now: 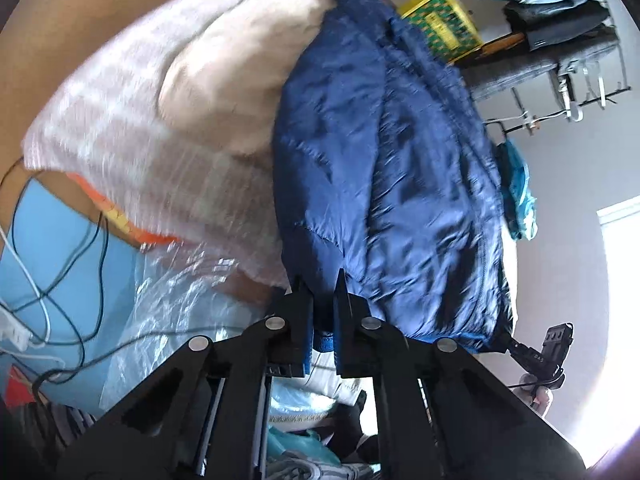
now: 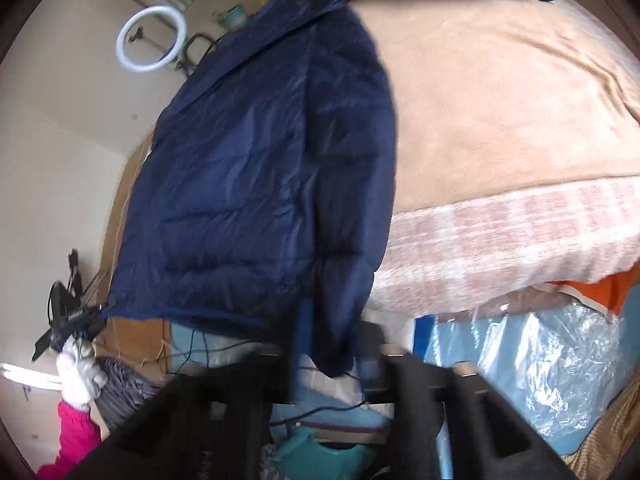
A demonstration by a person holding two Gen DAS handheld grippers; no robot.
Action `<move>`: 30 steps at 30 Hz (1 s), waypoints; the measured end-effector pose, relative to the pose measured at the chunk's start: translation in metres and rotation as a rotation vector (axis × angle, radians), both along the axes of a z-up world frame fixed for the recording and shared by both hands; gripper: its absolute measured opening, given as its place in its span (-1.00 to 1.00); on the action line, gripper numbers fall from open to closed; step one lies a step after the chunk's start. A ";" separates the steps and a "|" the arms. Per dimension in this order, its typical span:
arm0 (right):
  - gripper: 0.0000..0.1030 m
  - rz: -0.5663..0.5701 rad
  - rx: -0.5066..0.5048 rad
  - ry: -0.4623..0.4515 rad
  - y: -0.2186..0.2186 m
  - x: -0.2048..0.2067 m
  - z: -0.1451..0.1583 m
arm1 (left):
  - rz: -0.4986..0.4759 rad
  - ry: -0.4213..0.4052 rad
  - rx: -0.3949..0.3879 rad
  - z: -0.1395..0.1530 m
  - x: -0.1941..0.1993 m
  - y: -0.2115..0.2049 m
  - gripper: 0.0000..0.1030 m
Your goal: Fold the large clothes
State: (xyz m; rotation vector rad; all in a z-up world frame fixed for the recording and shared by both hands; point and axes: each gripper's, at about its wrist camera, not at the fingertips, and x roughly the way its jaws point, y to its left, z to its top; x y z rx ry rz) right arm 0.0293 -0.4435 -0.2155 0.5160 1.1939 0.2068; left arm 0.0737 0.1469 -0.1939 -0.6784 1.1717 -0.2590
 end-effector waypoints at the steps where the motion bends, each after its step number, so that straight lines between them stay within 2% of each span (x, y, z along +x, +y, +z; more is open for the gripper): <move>1: -0.95 -0.002 0.019 -0.026 0.000 -0.001 0.006 | 0.006 -0.018 -0.008 0.007 0.001 0.001 -0.92; 8: -0.99 -0.106 0.151 -0.172 -0.023 0.000 0.061 | 0.026 -0.148 -0.100 0.065 0.028 0.001 -0.93; 12: -0.99 -0.144 0.159 -0.243 -0.031 0.007 0.094 | 0.019 -0.248 -0.092 0.109 0.049 -0.010 -0.93; 16: -0.99 -0.152 0.123 -0.315 -0.031 0.025 0.136 | 0.026 -0.318 -0.087 0.143 0.069 -0.016 -0.94; 23: -0.99 -0.141 0.098 -0.389 -0.027 0.064 0.177 | 0.071 -0.380 -0.062 0.188 0.115 -0.022 -0.94; 30: -0.99 -0.163 0.087 -0.446 -0.035 0.116 0.209 | 0.133 -0.402 -0.040 0.208 0.166 -0.021 -0.94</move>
